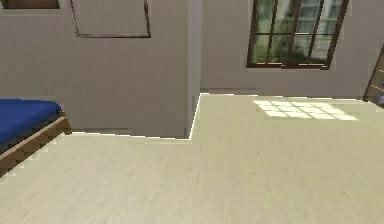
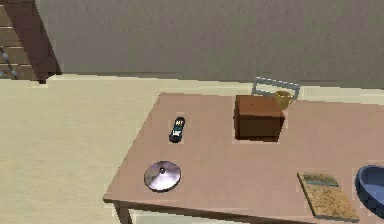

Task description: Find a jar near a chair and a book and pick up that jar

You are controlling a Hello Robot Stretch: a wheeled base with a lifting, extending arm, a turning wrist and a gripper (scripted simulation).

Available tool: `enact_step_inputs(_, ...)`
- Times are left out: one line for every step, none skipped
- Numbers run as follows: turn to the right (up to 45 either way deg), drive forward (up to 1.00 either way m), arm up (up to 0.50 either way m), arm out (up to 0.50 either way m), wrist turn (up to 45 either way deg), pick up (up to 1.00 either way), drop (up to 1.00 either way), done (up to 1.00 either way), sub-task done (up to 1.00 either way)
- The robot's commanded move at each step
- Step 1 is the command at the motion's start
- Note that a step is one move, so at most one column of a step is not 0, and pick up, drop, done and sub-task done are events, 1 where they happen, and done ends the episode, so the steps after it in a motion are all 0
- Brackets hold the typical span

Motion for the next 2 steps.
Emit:
enact_step_inputs(0.0,0.0,0.5,0.0,0.0,0.0,0.0,0.0,0.0)
enact_step_inputs(0.0,0.0,0.34,0.0,0.0,0.0,0.0,0.0,0.0)
